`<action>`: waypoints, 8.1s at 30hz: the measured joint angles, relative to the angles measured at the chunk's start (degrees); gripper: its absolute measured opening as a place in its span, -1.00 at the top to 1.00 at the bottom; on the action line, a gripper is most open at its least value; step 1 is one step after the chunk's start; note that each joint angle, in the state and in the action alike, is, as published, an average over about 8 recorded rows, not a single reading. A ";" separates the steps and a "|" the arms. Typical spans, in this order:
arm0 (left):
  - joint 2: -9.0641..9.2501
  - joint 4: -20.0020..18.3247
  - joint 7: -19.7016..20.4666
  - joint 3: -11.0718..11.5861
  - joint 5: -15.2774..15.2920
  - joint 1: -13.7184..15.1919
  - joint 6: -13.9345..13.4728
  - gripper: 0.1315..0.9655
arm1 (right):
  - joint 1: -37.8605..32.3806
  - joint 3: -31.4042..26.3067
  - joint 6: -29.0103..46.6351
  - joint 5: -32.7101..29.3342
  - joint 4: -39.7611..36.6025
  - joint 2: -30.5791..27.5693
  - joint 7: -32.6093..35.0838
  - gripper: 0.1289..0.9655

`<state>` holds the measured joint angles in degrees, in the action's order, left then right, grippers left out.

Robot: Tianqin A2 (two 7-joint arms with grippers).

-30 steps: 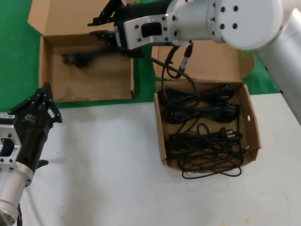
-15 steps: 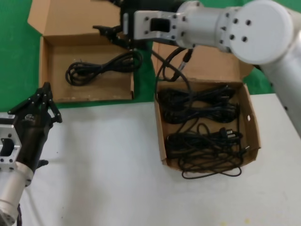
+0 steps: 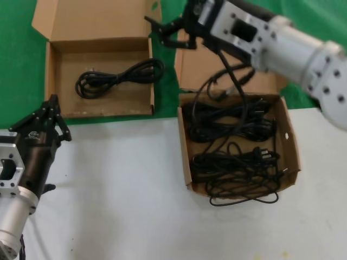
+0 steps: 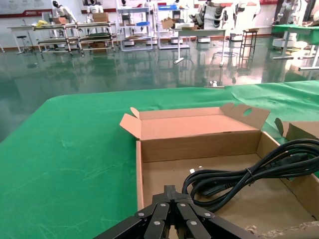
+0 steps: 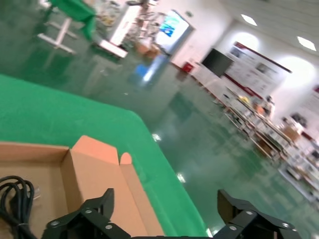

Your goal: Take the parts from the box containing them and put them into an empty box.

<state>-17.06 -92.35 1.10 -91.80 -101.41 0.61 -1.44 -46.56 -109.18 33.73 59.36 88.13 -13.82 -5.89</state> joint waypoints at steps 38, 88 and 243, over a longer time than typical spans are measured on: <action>-0.03 0.14 -0.23 0.03 -0.35 -0.12 0.29 0.53 | 18.87 7.31 -14.09 14.95 4.09 -2.09 0.91 -1.00; -0.11 0.59 -0.96 0.11 -1.50 -0.53 1.25 -1.00 | 42.04 15.84 -30.52 39.04 3.63 -3.16 5.07 -1.00; -0.13 0.66 -1.07 0.13 -1.66 -0.59 1.40 -1.00 | 45.39 17.07 -32.91 42.55 3.56 -3.32 5.68 -1.00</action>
<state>-17.18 -91.70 0.04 -91.68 -103.07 0.02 -0.05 -1.17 -92.10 0.83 101.92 91.70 -17.14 -0.21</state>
